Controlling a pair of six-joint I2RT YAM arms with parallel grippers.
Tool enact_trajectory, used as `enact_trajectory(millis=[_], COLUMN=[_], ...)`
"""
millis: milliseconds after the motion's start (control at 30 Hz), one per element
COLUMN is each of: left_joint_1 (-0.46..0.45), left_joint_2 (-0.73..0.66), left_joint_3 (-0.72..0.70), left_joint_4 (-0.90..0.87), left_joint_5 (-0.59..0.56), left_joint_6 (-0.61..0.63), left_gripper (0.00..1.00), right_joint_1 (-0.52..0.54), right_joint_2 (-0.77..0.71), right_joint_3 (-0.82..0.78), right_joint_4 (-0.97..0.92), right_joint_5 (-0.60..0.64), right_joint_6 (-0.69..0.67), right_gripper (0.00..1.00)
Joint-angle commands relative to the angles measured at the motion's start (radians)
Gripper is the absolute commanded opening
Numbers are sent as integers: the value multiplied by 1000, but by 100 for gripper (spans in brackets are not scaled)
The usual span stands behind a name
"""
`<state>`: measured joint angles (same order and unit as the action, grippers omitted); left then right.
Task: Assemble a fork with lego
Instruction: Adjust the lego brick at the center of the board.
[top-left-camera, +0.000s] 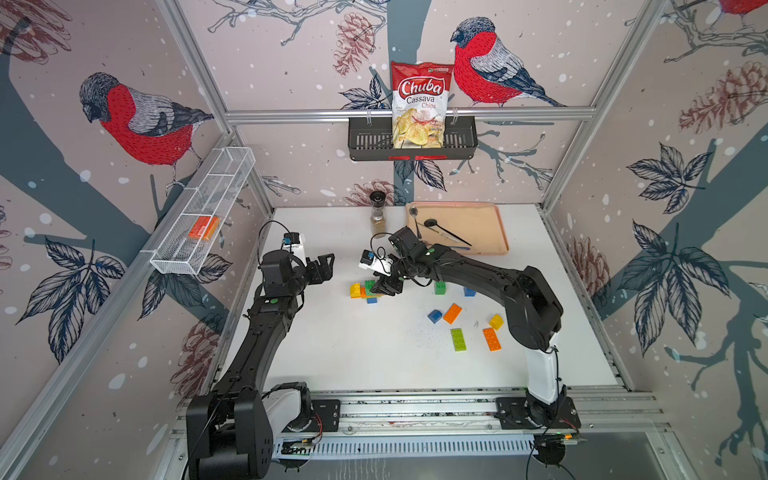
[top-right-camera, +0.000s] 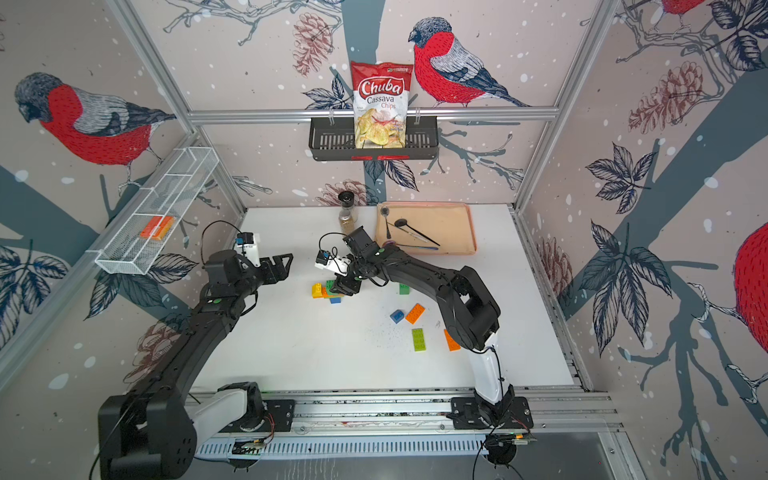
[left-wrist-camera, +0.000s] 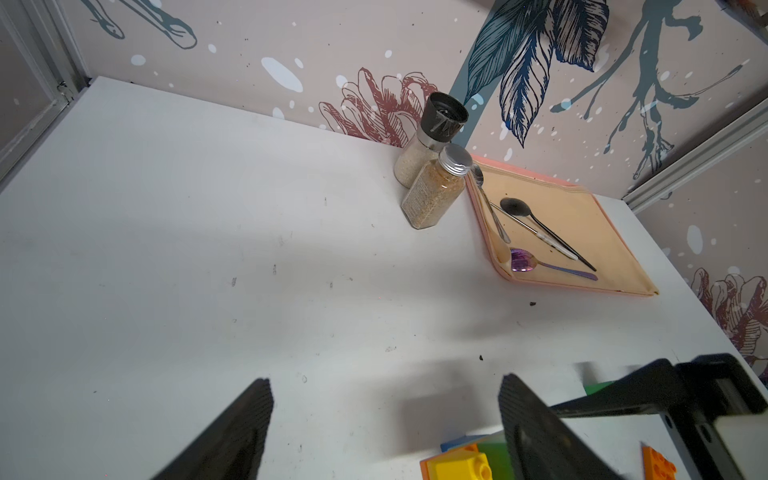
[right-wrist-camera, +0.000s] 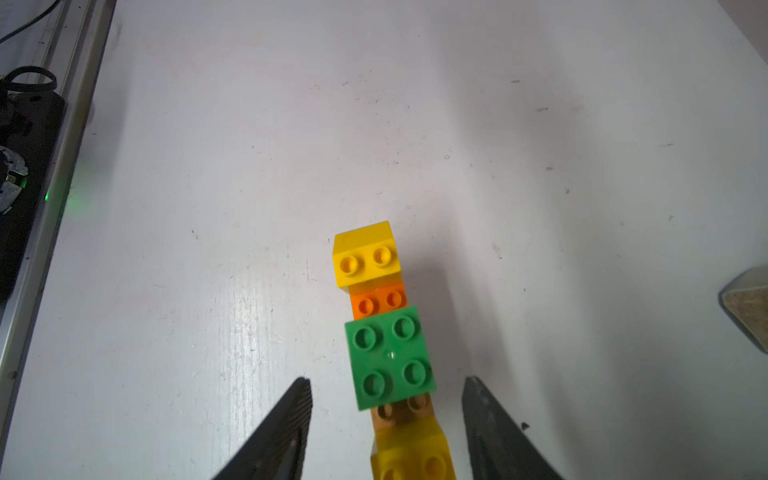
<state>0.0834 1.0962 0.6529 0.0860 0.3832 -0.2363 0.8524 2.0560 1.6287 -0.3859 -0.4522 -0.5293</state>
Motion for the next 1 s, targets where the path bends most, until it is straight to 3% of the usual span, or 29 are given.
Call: enact_trajectory(millis=[0,333,633,833,967], left_joint_1=[9,41,54,61,69], left_joint_2=[-8,17,34,36,33], left_joint_3=[-21,-28,-22,-19,-17], left_joint_4=[75,58,60,55,50], left_joint_5=[39,56,76,78,78], left_joint_6=[-32,-6,-3,-2,-1], left_gripper=[85,84,83,82,82], right_joint_1=[10,25,26,24,5], right_joint_2=[36,129,151,156,162], right_joint_3=[48,166,191,197,216], right_joint_4=[-75,-141,-170,-177,-189], right_joint_5=[1,13,-25,-26,-90], right_joint_6=[-33,-41,-40,-42,-18], right_gripper=[60,51,36,32,29])
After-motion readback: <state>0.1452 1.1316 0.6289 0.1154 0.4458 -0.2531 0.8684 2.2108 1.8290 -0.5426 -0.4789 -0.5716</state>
